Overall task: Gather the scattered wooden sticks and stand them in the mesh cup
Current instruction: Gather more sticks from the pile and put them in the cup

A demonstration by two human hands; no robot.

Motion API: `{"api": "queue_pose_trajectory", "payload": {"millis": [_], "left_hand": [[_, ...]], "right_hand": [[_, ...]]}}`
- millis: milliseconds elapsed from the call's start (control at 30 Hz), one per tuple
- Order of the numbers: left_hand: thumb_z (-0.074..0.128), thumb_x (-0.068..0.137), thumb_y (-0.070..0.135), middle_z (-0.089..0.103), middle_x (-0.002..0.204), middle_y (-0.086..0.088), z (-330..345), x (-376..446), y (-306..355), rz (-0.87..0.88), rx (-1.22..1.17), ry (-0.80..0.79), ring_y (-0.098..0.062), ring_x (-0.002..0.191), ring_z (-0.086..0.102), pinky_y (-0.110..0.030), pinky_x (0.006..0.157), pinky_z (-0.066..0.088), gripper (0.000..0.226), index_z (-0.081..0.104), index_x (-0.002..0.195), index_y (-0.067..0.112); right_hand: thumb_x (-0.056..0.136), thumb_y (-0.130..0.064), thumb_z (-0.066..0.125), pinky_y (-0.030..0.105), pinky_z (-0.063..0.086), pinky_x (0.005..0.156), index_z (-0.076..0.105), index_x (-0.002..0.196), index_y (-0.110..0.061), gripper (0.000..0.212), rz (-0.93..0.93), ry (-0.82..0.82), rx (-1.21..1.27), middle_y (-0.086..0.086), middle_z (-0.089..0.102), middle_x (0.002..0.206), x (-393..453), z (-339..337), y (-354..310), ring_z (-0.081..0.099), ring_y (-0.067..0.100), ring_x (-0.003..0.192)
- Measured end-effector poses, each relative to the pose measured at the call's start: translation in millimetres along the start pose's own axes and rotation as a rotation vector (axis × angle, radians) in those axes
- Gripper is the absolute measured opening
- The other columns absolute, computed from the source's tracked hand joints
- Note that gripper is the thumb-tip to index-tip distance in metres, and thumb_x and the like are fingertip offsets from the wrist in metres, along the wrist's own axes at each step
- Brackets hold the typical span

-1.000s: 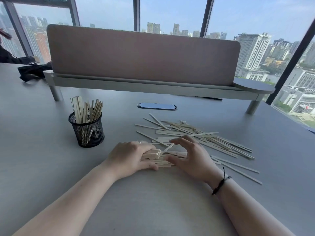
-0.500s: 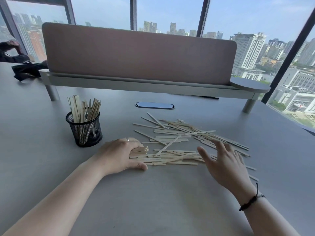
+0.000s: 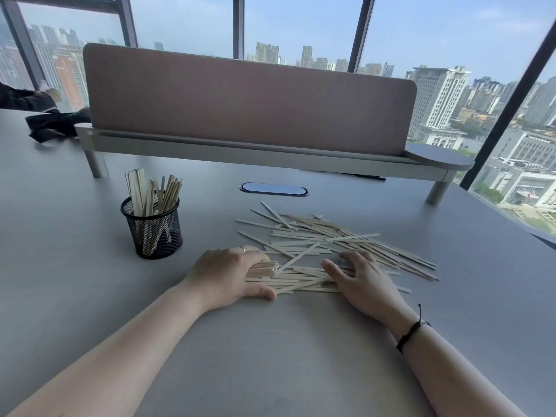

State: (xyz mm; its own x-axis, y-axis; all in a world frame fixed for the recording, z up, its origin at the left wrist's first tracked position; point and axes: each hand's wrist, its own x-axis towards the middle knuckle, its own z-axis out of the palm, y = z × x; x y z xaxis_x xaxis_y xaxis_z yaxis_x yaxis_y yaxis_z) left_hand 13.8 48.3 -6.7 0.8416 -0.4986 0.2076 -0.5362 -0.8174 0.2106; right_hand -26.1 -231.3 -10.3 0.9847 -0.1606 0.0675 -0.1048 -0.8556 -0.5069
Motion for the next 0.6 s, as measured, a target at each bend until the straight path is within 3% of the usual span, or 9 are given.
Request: {"api": "queue_pose_trajectory", "payload": {"millis": [133, 400, 467, 600], "left_hand": [[0.05, 0.066, 0.091, 0.068, 0.126, 0.015, 7.7, 6.0, 14.1, 0.036, -0.008, 0.028, -0.018, 0.113, 0.066, -0.033, 0.087, 0.048, 0.082, 0.056, 0.132, 0.042], [0.055, 0.073, 0.083, 0.064, 0.124, 0.016, 19.2, 13.2, 17.7, 0.107, -0.175, 0.075, -0.014, 0.109, 0.065, -0.032, 0.083, 0.05, 0.07, 0.061, 0.125, 0.036], [0.056, 0.074, 0.082, 0.065, 0.119, 0.016, 20.5, 11.1, 11.3, 0.13, -0.22, 0.159, -0.014, 0.099, 0.068, -0.033, 0.078, 0.054, 0.066, 0.065, 0.117, 0.032], [0.057, 0.087, 0.063, 0.069, 0.098, 0.016, 12.6, 2.1, -6.6, 0.058, -0.209, 0.448, -0.014, 0.08, 0.069, -0.033, 0.063, 0.055, 0.036, 0.068, 0.103, 0.031]], "right_hand": [[0.079, -0.077, 0.051, 0.028, 0.043, 0.098, 0.065, 0.117, -0.029, 0.062, -0.121, 0.02, 0.019, -0.013, 0.058, 0.124, 1.9, 10.2, -16.9, 0.057, 0.01, 0.116], [0.07, -0.08, 0.058, 0.022, 0.041, 0.101, 0.057, 0.13, -0.034, 0.075, -0.328, -0.044, 0.037, -0.024, 0.048, 0.133, -8.6, 18.7, -30.2, 0.052, 0.0, 0.118], [0.07, -0.083, 0.056, 0.024, 0.04, 0.101, 0.053, 0.134, -0.037, 0.079, -0.316, 0.002, 0.027, -0.022, 0.048, 0.134, -10.1, 15.6, -28.0, 0.052, 0.004, 0.121], [0.069, -0.092, 0.039, 0.034, 0.035, 0.11, 0.042, 0.141, -0.039, 0.09, -0.191, 0.118, -0.09, -0.014, 0.046, 0.142, -13.8, 6.9, -16.4, 0.044, 0.015, 0.132]]}}
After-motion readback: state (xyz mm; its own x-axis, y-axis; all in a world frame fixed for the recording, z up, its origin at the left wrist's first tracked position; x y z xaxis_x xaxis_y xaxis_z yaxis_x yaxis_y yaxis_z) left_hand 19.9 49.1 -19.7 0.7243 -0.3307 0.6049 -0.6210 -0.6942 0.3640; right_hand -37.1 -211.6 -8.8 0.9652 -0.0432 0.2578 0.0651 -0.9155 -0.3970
